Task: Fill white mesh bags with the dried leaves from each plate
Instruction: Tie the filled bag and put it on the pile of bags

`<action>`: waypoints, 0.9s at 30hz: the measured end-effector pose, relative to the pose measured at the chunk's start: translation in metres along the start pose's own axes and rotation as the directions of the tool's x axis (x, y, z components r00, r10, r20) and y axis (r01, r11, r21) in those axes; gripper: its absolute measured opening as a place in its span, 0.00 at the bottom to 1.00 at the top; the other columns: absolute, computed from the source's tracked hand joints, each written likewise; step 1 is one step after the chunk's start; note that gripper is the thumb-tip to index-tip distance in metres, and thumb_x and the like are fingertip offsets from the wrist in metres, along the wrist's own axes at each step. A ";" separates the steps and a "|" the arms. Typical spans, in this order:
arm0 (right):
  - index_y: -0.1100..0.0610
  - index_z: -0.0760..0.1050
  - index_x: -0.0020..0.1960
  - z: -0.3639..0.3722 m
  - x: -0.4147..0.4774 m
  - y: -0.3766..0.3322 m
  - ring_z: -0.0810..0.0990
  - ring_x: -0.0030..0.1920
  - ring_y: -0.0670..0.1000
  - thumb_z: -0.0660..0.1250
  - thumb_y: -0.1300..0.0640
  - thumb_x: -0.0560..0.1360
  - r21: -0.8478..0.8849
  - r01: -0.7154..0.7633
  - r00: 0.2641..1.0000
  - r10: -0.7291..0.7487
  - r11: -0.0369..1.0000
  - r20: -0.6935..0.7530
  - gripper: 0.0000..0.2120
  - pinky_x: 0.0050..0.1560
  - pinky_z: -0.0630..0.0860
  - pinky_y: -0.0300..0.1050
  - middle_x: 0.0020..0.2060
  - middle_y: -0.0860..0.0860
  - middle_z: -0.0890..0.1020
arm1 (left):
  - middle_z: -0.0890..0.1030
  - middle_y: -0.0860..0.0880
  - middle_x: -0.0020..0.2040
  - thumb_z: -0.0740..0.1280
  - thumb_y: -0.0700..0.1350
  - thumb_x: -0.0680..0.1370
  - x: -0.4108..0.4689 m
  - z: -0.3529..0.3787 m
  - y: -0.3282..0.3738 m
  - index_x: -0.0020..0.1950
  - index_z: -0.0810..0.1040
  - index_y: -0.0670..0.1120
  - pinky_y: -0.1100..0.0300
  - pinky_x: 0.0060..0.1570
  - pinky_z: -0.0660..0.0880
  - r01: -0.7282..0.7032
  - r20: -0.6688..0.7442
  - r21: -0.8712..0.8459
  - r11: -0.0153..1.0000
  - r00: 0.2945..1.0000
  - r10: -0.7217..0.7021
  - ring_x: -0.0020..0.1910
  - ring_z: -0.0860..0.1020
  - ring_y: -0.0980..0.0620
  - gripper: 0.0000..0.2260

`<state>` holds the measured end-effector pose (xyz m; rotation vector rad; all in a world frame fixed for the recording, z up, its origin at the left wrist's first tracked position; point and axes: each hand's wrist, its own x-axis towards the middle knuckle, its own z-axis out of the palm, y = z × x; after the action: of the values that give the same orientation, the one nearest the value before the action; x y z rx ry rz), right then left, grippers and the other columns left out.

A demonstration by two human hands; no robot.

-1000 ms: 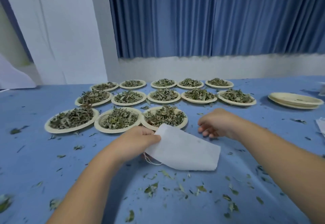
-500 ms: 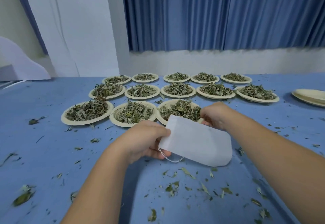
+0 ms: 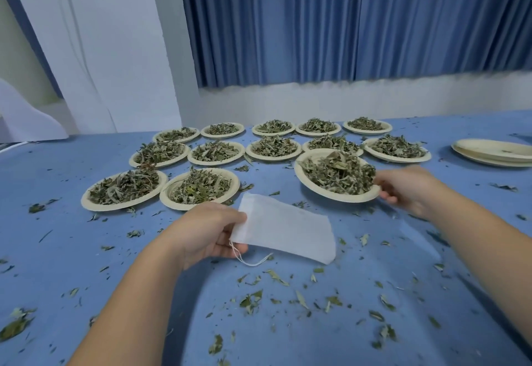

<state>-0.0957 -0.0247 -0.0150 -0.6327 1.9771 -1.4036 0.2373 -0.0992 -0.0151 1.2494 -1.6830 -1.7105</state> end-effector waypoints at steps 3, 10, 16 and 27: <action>0.66 0.72 0.41 -0.030 -0.002 0.011 0.68 0.28 0.52 0.66 0.65 0.73 -0.019 -0.007 1.000 0.007 1.000 -0.024 0.04 0.16 0.64 0.35 0.29 0.58 0.73 | 0.80 0.41 0.36 0.63 0.39 0.81 0.002 0.003 -0.001 0.54 0.78 0.34 0.57 0.30 0.79 0.002 -0.067 -0.013 1.000 0.998 -0.003 0.28 0.79 0.47 0.09; 0.67 0.72 0.43 -0.066 -0.027 0.021 0.63 0.19 0.48 0.65 0.67 0.73 -0.082 0.002 0.988 0.011 0.997 0.153 0.03 0.15 0.57 0.35 0.22 0.56 0.70 | 0.82 0.41 0.32 0.63 0.43 0.81 0.011 0.012 -0.001 0.50 0.79 0.39 0.48 0.44 0.74 -0.169 -0.334 0.047 0.984 0.926 0.175 0.31 0.78 0.44 0.09; 0.64 0.69 0.40 -0.063 -0.047 0.018 0.61 0.19 0.47 0.62 0.69 0.73 -0.200 0.082 0.938 -0.008 0.976 0.346 0.04 0.17 0.56 0.37 0.23 0.56 0.68 | 0.79 0.43 0.44 0.62 0.42 0.82 0.012 0.029 0.021 0.48 0.78 0.43 0.56 0.29 0.81 -0.357 -0.486 0.071 0.932 0.803 0.345 0.27 0.81 0.48 0.08; 0.67 0.80 0.42 -0.055 -0.056 0.018 0.65 0.17 0.46 0.69 0.58 0.75 -0.302 0.098 0.876 0.062 0.948 0.479 0.11 0.18 0.61 0.36 0.23 0.54 0.76 | 0.72 0.44 0.35 0.55 0.40 0.83 0.045 0.081 0.027 0.44 0.69 0.40 0.50 0.33 0.68 -0.289 -0.296 0.749 0.597 0.660 0.691 0.36 0.73 0.41 0.10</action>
<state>-0.0975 0.0557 -0.0064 -1.0394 1.7898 -0.8209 0.1409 -0.0954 -0.0145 1.1706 -2.0162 -0.3006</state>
